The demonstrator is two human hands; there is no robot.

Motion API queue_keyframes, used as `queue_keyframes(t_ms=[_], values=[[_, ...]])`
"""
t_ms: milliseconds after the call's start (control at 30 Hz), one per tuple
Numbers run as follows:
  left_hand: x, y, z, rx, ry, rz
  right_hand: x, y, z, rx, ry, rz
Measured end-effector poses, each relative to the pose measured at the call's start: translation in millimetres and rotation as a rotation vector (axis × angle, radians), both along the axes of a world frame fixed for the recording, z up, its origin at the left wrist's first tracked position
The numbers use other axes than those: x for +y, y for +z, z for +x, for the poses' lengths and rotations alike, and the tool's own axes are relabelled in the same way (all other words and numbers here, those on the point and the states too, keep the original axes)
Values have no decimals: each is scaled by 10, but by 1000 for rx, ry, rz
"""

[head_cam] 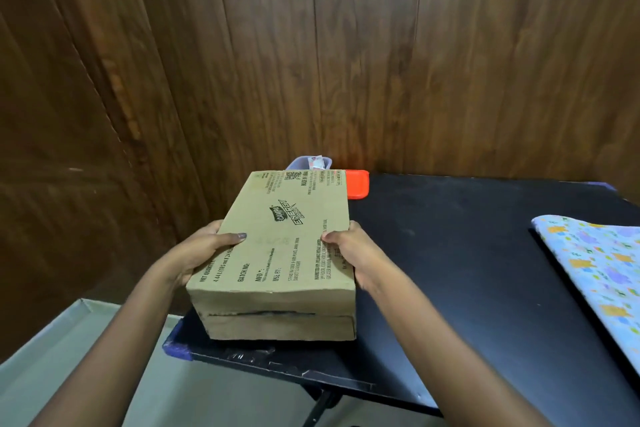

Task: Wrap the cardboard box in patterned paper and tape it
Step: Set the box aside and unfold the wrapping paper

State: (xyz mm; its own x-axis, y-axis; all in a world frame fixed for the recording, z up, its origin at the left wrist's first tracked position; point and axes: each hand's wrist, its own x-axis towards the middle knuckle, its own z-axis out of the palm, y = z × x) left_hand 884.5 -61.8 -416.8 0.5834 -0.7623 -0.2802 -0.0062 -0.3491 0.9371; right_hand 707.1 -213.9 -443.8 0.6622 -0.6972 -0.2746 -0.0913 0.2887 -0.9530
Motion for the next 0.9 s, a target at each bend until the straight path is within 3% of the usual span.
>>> queue_keyframes(t_ms=[133, 300, 467, 567, 767, 900], values=[[-48, 23, 134, -11, 12, 11, -26, 42, 149, 3, -14, 24], [-69, 99, 150, -154, -34, 144, -8, 79, 134, 16, -30, 20], [-218, 213, -47, -819, -33, 228, -31, 213, -62, 38, -76, -119], [-395, 311, -290, -995, -46, 176, -127, 306, -291, 13, -143, -245], [-1006, 333, -1093, -768, -256, -172, -389, 330, -1010, 21, -315, -325], [-1538, 239, -1780, -549, -472, -257, -607, 277, -1628, 37, -427, -356]])
